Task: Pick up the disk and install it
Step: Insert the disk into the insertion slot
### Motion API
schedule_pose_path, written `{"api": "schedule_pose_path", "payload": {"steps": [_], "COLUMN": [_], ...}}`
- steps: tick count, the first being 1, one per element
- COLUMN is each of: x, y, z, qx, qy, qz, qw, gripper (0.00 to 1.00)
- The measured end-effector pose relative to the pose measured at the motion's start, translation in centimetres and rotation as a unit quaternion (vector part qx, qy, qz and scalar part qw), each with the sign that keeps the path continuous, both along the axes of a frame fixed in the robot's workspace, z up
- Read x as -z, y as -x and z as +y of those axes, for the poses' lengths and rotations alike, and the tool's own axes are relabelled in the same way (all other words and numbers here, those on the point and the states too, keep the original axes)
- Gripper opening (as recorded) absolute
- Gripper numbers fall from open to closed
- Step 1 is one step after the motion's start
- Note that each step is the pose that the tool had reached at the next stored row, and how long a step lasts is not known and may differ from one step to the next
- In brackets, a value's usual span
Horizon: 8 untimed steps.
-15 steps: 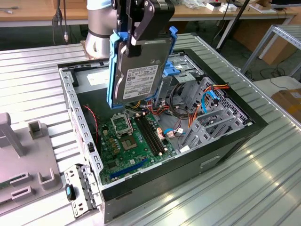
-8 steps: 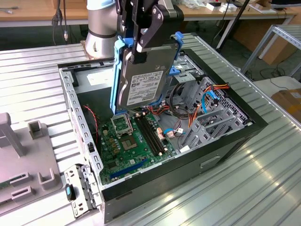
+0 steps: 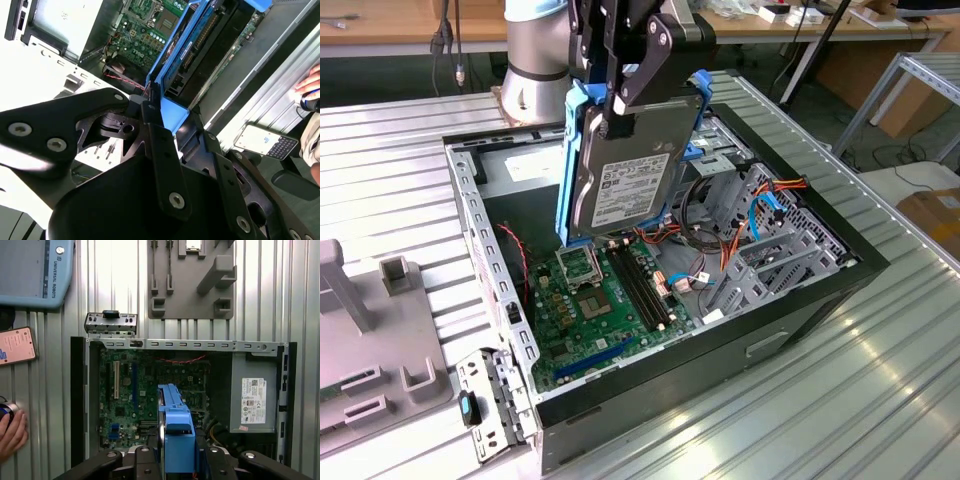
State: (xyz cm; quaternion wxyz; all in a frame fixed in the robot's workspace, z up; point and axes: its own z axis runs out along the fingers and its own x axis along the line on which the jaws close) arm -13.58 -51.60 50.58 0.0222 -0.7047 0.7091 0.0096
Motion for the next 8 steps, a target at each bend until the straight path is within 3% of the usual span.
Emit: {"api": "schedule_pose_path", "payload": {"steps": [3, 8], "x": [0.00, 0.00], "y": [-0.02, -0.08], "z": [-0.08, -0.58], "qx": [0.000, 0.000], "qy": [0.0000, 0.0000], "qz": [0.0000, 0.0000], "qw": [1.0000, 1.0000], "gripper": [0.37, 0.37]}}
